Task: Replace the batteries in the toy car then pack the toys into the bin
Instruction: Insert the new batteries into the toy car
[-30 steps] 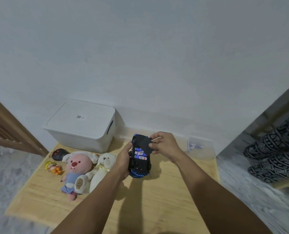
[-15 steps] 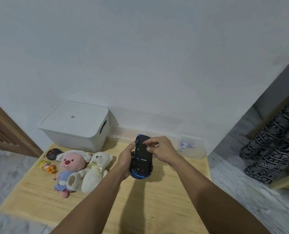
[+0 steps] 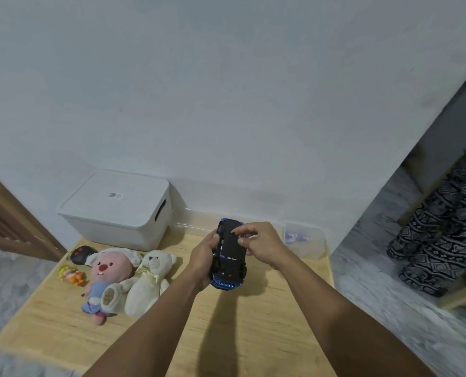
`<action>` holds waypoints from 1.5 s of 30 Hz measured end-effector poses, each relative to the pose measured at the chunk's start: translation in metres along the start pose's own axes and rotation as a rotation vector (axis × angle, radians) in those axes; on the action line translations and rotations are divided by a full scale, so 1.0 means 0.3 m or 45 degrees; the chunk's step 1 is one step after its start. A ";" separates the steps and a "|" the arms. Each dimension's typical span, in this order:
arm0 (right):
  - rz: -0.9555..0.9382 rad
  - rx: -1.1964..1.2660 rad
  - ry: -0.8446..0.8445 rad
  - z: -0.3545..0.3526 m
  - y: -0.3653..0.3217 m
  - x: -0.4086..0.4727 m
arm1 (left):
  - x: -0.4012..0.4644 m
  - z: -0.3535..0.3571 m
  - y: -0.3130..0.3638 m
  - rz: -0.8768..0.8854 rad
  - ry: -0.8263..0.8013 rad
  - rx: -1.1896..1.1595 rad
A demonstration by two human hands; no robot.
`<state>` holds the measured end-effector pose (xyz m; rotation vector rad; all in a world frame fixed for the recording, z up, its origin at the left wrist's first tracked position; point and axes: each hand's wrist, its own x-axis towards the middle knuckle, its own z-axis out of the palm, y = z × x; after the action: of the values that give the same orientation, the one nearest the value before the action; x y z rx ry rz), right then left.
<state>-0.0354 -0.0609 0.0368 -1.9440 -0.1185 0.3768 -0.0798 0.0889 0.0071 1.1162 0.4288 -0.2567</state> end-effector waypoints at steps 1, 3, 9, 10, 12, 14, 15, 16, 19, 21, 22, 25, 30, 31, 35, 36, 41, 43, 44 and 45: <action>-0.001 0.000 -0.002 -0.004 0.000 0.000 | 0.001 0.003 0.001 0.005 -0.006 0.006; -0.016 -0.008 -0.005 -0.010 0.000 0.003 | 0.008 0.009 0.002 0.026 -0.026 0.024; -0.064 -0.118 0.033 -0.021 -0.003 0.019 | 0.030 0.028 0.009 0.079 -0.037 0.059; -0.076 -0.147 0.041 -0.021 -0.001 0.022 | 0.036 0.031 0.009 0.081 -0.032 0.057; -0.109 -0.226 0.061 -0.022 0.003 0.030 | 0.045 0.039 0.011 0.080 -0.012 0.062; -0.143 -0.350 0.086 -0.025 0.006 0.035 | 0.052 0.045 0.013 0.076 0.003 0.062; -0.155 -0.411 0.097 -0.025 0.007 0.036 | 0.058 0.045 0.012 0.073 0.005 0.063; -0.155 -0.447 0.105 -0.025 0.010 0.038 | 0.062 0.046 0.009 0.066 0.006 0.065; -0.119 -0.440 0.153 -0.015 0.023 0.039 | 0.070 0.043 0.001 0.051 0.018 0.075; -0.088 -0.444 0.210 -0.004 0.034 0.033 | 0.067 0.039 -0.005 0.030 0.027 0.065; -0.092 -0.483 0.230 0.005 0.042 0.030 | 0.063 0.037 -0.007 0.018 0.032 0.060; -0.192 -0.667 0.175 0.046 0.070 0.021 | 0.068 0.004 -0.023 -0.011 0.064 0.083; -0.169 -0.675 -0.020 0.098 0.087 0.019 | 0.056 -0.078 -0.040 -0.077 0.183 0.096; -0.117 -0.576 -0.010 0.103 0.090 0.023 | 0.055 -0.098 -0.043 -0.078 0.208 0.106; 0.081 -0.415 0.172 0.124 0.156 0.056 | 0.063 -0.184 -0.032 -0.077 0.315 0.160; 0.124 -0.449 0.196 0.132 0.176 0.061 | 0.064 -0.206 -0.027 -0.078 0.342 0.185; 0.289 -0.635 0.121 0.212 0.266 0.081 | 0.072 -0.296 -0.012 -0.081 0.408 0.090; 0.308 -0.686 0.085 0.257 0.283 0.086 | 0.073 -0.314 -0.002 -0.080 0.403 0.023; 0.297 -0.712 0.073 0.278 0.283 0.087 | 0.076 -0.324 0.003 -0.079 0.399 0.000; 0.285 -0.739 0.065 0.297 0.282 0.090 | 0.079 -0.334 0.009 -0.075 0.396 -0.007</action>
<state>-0.0456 -0.0090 -0.0774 -2.5501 0.0299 0.4767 -0.0780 0.1812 -0.0386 1.1431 0.7387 -0.1331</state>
